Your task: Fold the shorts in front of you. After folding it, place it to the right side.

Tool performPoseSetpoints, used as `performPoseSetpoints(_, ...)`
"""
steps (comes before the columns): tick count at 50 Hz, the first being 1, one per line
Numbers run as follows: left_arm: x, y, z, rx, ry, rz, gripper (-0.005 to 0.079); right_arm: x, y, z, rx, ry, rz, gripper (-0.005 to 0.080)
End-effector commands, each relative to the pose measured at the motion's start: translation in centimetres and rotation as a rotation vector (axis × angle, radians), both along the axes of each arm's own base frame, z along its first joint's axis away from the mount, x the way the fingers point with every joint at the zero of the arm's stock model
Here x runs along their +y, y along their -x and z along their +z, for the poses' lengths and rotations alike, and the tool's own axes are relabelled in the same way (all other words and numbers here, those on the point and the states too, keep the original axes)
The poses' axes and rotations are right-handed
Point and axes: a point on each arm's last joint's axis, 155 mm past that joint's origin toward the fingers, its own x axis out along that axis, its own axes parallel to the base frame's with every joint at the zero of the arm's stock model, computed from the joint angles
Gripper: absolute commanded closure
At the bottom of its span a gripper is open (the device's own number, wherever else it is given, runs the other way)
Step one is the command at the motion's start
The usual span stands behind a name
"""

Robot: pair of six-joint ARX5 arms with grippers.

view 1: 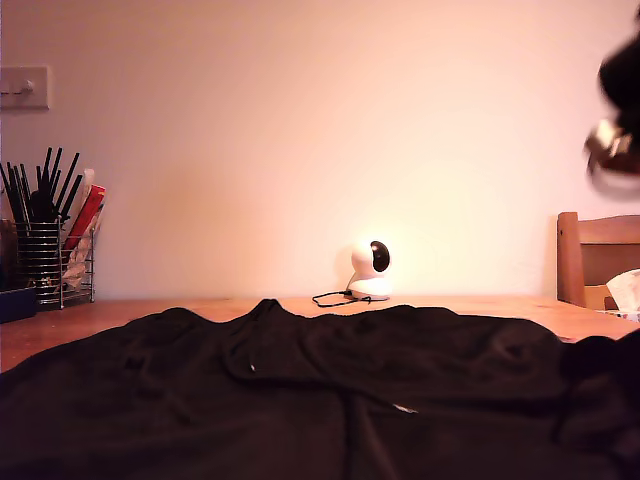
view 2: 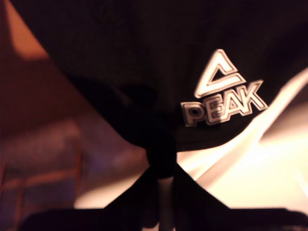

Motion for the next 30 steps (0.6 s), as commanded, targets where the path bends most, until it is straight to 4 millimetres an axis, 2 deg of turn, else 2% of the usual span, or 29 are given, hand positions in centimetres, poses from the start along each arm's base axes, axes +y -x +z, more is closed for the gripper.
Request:
performPoseSetpoints(1, -0.4, -0.8, 0.7, -0.021, 0.000, -0.017, 0.0764, 0.1, 0.2, 0.3, -0.011, -0.002, 0.008, 0.0763)
performPoseSetpoints(12, -2.5, -4.4, 4.2, -0.225, 0.054, -0.079, 0.0764, 0.9, -0.2, 1.5, -0.056, -0.048, 0.003, 0.0763)
performPoseSetpoints(24, -3.8, -7.8, 9.0, -0.452, 0.104, -0.090, 0.0764, 2.5, -3.7, 5.1, -0.187, -0.121, 0.003, 0.0763)
performPoseSetpoints(30, -3.9, -8.9, 10.1, -0.502, 0.103, -0.091, 0.0764, 3.0, -5.7, 7.0, -0.271, -0.146, 0.006, 0.0763)
